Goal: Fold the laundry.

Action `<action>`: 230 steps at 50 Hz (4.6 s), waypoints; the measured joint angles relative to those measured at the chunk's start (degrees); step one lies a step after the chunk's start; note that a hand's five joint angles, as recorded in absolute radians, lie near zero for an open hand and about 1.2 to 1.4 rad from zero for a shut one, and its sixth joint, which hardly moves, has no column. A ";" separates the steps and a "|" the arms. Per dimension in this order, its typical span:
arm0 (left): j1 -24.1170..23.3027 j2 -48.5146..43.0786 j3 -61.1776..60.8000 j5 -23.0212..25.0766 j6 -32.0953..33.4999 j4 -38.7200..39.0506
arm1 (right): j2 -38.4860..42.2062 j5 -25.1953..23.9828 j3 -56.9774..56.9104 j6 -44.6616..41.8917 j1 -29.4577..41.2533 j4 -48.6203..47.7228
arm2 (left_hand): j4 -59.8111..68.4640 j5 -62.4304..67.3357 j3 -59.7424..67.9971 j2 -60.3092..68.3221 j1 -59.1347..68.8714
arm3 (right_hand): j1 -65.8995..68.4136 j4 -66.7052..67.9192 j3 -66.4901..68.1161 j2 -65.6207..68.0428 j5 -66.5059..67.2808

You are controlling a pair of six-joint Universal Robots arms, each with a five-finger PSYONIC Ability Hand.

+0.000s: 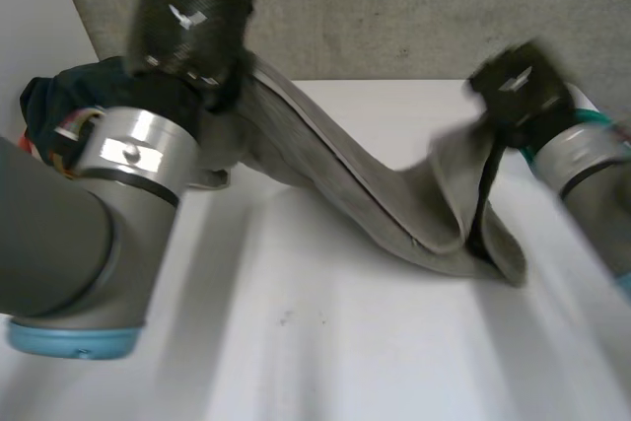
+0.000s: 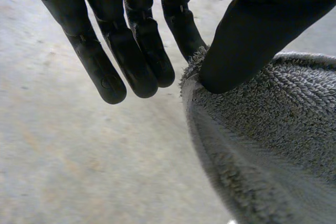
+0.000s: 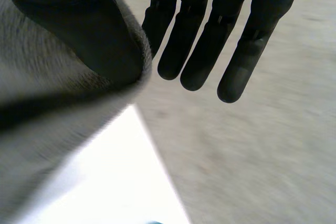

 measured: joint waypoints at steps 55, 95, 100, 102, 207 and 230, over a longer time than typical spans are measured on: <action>5.61 -11.90 -3.71 3.21 11.24 19.49 | 9.48 0.56 -10.81 18.24 -11.61 2.13 | 0.23 0.00 0.16 0.12 0.00 | 0.00 0.25 0.29 0.00 0.38; 2.63 -15.80 -11.92 2.83 9.64 17.47 | 11.68 -20.81 23.18 -27.65 -15.78 -9.61 | 0.23 0.00 0.16 0.14 0.00 | -32.37 -35.75 -35.11 -34.91 -33.33; 3.31 -15.65 -11.86 2.84 9.42 16.88 | 11.53 -23.41 23.94 -32.41 -17.20 -9.12 | 0.23 0.00 0.16 0.14 0.00 | -32.37 -35.71 -35.00 -34.91 -33.08; 3.50 -15.54 -11.83 2.84 9.39 16.79 | 11.44 -24.13 24.08 -33.26 -17.55 -8.97 | 0.23 0.00 0.16 0.14 0.00 | -32.37 -35.71 -34.98 -34.91 -33.08; 8.41 -13.81 -14.39 -0.87 4.14 -12.20 | 7.63 -1.24 4.30 10.81 -23.76 17.42 | -35.97 -33.35 -35.18 -35.65 -31.06 | -0.26 0.21 0.26 -0.05 0.58; 5.28 -21.13 -11.58 4.90 -12.30 -12.58 | 7.46 -1.39 7.70 9.99 -22.90 14.33 | -34.95 -32.15 -35.18 -35.05 -30.99 | -0.26 0.21 0.26 -0.05 0.75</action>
